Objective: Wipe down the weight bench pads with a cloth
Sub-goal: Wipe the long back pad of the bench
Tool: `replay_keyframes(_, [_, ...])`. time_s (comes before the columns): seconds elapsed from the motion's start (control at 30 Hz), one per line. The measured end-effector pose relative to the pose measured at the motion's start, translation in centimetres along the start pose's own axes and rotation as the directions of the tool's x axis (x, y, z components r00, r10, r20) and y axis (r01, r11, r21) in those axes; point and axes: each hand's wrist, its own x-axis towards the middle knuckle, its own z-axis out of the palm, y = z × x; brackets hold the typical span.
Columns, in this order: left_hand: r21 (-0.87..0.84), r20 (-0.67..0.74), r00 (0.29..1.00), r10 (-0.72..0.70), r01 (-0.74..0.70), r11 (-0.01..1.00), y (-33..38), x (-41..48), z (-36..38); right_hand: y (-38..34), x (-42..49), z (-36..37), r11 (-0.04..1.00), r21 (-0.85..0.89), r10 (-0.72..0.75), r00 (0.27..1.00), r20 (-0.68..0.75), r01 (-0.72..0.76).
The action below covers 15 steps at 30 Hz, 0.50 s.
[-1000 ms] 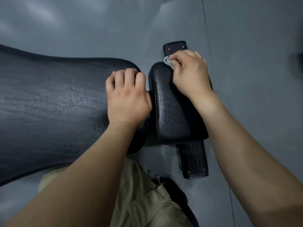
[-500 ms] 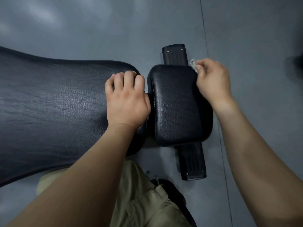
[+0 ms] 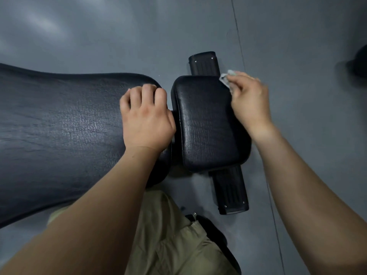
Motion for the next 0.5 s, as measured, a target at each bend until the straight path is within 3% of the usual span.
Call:
replay_keyframes(0.1, [0.013,0.004,1.000,-0.001,0.001,1.000,0.0,0.0,-0.1,-1.4,-1.0,0.7,0.996,0.026,0.091,0.994,-0.066,-0.090])
replay_keyframes(0.2, [0.019,0.004,1.000,-0.006,0.006,1.000,0.1,0.0,0.0,-5.7,-2.6,3.1,0.991,0.086,-0.098,0.992,-0.079,0.105])
replay_keyframes(0.33, [0.023,-0.010,1.000,-0.007,0.007,1.000,0.1,-0.1,0.0,-7.4,-4.1,3.9,0.944,0.134,-0.314,0.947,0.073,0.303])
replay_keyframes(0.4, [0.010,-0.006,1.000,-0.008,0.008,1.000,0.1,-0.1,0.1,-5.1,-3.8,2.8,0.958,0.101,-0.278,0.958,0.071,0.270])
replay_keyframes(0.5, [0.013,-0.005,1.000,-0.005,0.005,1.000,0.0,-0.1,0.1,-1.6,-2.9,1.2,0.995,0.006,-0.095,0.995,-0.031,0.095])
